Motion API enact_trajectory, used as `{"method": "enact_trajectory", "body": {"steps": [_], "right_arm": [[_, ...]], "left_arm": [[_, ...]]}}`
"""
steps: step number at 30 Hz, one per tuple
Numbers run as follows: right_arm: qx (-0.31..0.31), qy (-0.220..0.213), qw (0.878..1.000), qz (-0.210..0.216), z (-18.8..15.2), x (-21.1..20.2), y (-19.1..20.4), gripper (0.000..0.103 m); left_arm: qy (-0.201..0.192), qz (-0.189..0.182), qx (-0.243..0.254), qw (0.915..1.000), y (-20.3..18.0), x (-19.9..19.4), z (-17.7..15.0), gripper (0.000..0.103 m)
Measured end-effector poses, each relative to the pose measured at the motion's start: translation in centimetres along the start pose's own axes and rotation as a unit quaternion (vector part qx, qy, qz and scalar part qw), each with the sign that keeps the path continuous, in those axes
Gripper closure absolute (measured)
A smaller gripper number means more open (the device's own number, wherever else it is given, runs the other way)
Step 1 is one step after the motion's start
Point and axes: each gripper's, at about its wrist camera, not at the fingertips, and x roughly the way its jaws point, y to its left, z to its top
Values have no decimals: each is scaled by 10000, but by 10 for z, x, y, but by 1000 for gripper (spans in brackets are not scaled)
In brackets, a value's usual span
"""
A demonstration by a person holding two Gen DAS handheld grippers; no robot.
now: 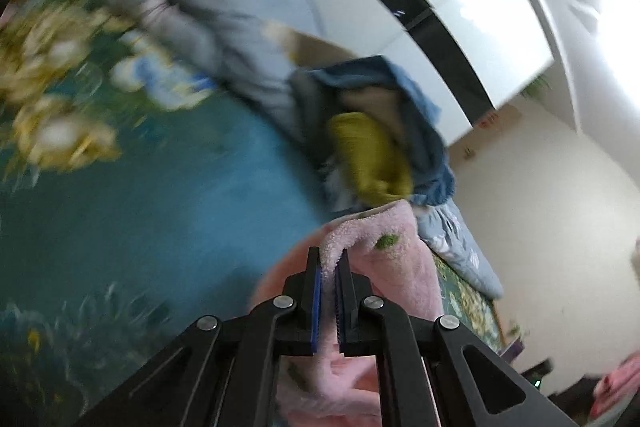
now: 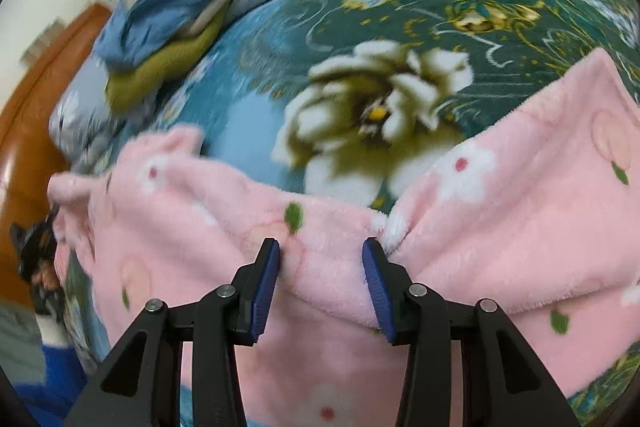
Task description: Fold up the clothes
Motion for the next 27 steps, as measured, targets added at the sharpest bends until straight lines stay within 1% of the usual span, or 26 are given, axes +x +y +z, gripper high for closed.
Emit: {"method": "enact_trajectory", "body": {"steps": [2, 4, 6, 7, 9, 11, 15, 17, 18, 21, 23, 24, 25, 27], "right_arm": [[-81, -56, 9999, -104, 5, -4, 5, 59], [18, -256, 9997, -14, 20, -7, 10, 59], [145, -393, 9987, 302, 40, -2, 19, 59], [185, -395, 9975, 552, 52, 5, 26, 59], [304, -238, 9944, 988, 73, 26, 41, 59], [445, 54, 9905, 1303, 92, 54, 56, 59], [594, 646, 9860, 1417, 110, 101, 76, 59], [672, 836, 9826, 1515, 114, 116, 83, 59], [664, 918, 9823, 1495, 115, 121, 87, 59], [555, 1126, 9848, 1198, 113, 132, 95, 60], [587, 1132, 9851, 1151, 112, 134, 96, 74], [637, 1150, 9841, 1194, 111, 135, 96, 91], [673, 1150, 9835, 1219, 110, 134, 96, 93], [671, 1007, 9847, 1258, 109, 127, 95, 95]], "left_arm": [[35, 24, -58, 10000, 8, 2, -5, 97], [42, 5, -9, 10000, 6, 6, -7, 97], [43, -33, 75, 10000, 1, 8, -5, 97], [43, -53, 109, 9999, -1, 8, -4, 97], [45, -94, 164, 9998, -5, 9, -1, 97], [52, -118, 219, 9997, -8, 9, 1, 97], [68, -158, 308, 9994, -11, 6, 4, 97], [76, -156, 321, 9993, -11, 7, 4, 97], [79, -150, 323, 9993, -10, 8, 4, 97], [90, -152, 331, 9993, -11, 11, 5, 97], [103, -178, 359, 9991, -13, 14, 6, 97], [110, -192, 375, 9991, -15, 15, 7, 97], [107, -216, 404, 9989, -18, 16, 8, 97], [96, -273, 473, 9985, -25, 16, 10, 97]]}}
